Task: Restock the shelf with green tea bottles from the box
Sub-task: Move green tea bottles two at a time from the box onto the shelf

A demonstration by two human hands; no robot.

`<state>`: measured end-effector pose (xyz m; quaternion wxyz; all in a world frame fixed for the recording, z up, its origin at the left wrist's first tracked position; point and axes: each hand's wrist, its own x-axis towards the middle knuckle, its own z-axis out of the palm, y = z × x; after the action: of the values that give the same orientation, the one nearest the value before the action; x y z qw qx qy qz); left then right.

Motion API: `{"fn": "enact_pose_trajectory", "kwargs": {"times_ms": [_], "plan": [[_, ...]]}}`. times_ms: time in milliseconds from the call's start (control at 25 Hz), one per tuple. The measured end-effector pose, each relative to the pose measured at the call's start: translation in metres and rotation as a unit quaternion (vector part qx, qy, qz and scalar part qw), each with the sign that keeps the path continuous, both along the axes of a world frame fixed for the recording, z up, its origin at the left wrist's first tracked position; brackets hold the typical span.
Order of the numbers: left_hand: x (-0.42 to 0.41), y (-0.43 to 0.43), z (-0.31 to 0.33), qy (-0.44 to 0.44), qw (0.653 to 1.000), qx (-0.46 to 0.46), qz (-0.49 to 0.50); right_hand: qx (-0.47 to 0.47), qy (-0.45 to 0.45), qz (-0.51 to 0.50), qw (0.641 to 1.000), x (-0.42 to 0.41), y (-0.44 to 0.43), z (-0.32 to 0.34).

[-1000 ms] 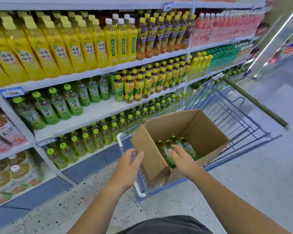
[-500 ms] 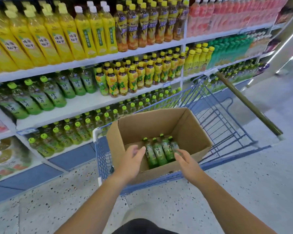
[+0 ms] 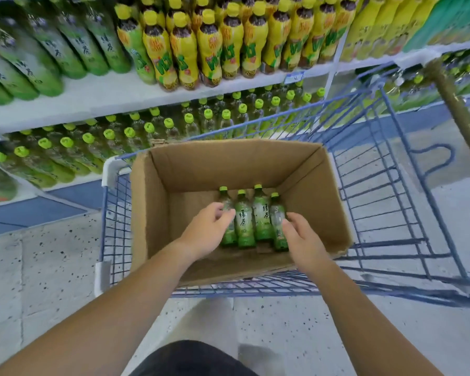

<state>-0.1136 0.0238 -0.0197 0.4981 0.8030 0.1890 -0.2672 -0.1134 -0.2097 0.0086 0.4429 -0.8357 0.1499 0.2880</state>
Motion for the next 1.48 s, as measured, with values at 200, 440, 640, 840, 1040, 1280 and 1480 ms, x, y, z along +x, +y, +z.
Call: {"fn": "enact_pose_trajectory", "kwargs": {"times_ms": [200,440,640,840,1040,1280,1480], "plan": [[0.025,-0.014,-0.055,0.047,0.998,0.031,-0.012,-0.013,0.019,0.037,0.999,0.056,-0.013,-0.061],[0.037,-0.025,-0.127,0.089,0.993,0.056,0.055,-0.05,0.104,0.098,0.988,0.097,-0.018,-0.145],[0.044,-0.025,-0.188,0.129,0.985,0.089,0.067,-0.094,0.141,0.162,0.972,0.121,-0.013,-0.209],[0.045,-0.025,-0.235,0.165,0.975,0.097,0.109,-0.144,0.169,0.181,0.958,0.129,-0.002,-0.248],[0.05,-0.02,-0.261,0.146,0.977,0.077,0.134,-0.181,0.181,0.173,0.951,0.127,0.001,-0.264],[0.059,-0.005,-0.273,0.164,0.977,0.051,0.128,-0.244,0.164,0.185,0.938,0.125,0.017,-0.268],[0.06,0.014,-0.271,0.203,0.971,0.1,0.075,-0.209,0.196,0.113,0.952,0.118,0.033,-0.282]]}}
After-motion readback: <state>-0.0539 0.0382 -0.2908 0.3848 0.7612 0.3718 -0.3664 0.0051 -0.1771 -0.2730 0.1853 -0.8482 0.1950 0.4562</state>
